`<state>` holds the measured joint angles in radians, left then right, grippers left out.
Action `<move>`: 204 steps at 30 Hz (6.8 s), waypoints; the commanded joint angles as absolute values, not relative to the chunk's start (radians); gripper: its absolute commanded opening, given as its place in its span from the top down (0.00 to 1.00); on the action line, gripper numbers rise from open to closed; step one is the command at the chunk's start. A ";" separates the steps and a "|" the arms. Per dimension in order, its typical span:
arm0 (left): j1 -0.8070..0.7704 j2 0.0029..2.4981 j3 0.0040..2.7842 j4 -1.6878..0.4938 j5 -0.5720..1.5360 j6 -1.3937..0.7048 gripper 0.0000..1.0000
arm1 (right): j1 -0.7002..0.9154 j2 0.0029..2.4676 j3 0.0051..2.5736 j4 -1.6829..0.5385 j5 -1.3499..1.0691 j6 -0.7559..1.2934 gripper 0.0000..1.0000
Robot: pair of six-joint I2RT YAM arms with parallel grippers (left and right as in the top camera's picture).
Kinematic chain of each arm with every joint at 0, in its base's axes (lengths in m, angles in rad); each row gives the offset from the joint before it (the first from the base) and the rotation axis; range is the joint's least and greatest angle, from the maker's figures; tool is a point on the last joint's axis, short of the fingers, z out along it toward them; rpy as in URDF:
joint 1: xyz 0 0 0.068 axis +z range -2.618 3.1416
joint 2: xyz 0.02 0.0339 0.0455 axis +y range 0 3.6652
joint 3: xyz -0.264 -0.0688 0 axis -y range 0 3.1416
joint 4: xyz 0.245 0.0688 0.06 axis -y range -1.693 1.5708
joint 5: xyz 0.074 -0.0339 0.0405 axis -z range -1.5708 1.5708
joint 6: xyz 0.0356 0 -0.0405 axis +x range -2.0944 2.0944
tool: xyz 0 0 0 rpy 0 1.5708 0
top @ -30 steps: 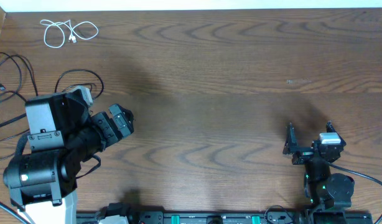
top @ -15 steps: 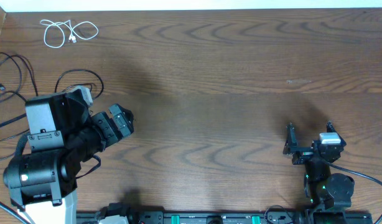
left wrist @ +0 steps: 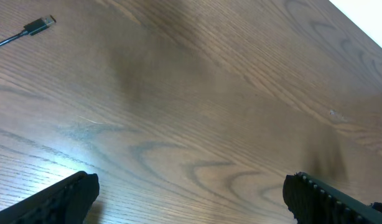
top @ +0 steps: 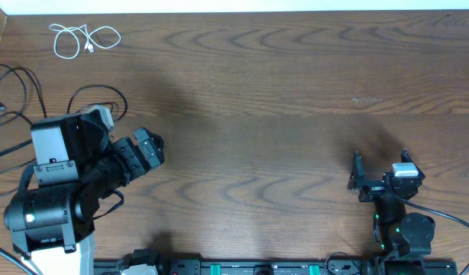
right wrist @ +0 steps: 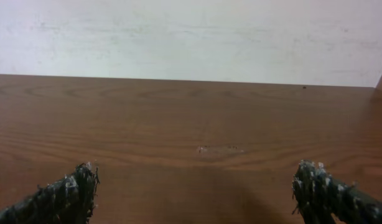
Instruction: Untangle cables
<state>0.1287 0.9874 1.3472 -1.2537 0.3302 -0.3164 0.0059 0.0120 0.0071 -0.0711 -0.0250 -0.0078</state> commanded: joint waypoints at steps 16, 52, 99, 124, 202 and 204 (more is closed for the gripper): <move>0.128 0.987 1.362 -1.256 0.320 -0.307 0.01 | 0.007 0.005 0.006 -0.078 -0.007 -0.016 0.01; -0.101 0.661 1.066 -1.014 0.293 -0.210 0.02 | 0.007 0.005 0.006 -0.077 -0.007 -0.016 0.01; -0.033 0.001 0.084 0.087 0.233 -0.046 0.02 | 0.007 0.006 0.006 -0.077 -0.007 -0.016 0.01; -0.034 0.001 0.004 -0.022 0.163 -0.051 0.02 | 0.007 0.006 0.006 -0.077 -0.007 -0.016 0.01; -0.047 0.004 0.004 -0.063 0.138 0.006 0.02 | 0.007 0.006 0.006 -0.077 -0.007 -0.016 0.01; -0.047 0.004 0.004 -0.062 0.138 0.006 0.02 | 0.007 0.006 0.006 -0.077 -0.007 -0.016 0.01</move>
<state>-0.0429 0.0101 0.0166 -0.0196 0.1280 0.0040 0.0059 0.0120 0.0071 -0.0708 -0.0177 -0.0082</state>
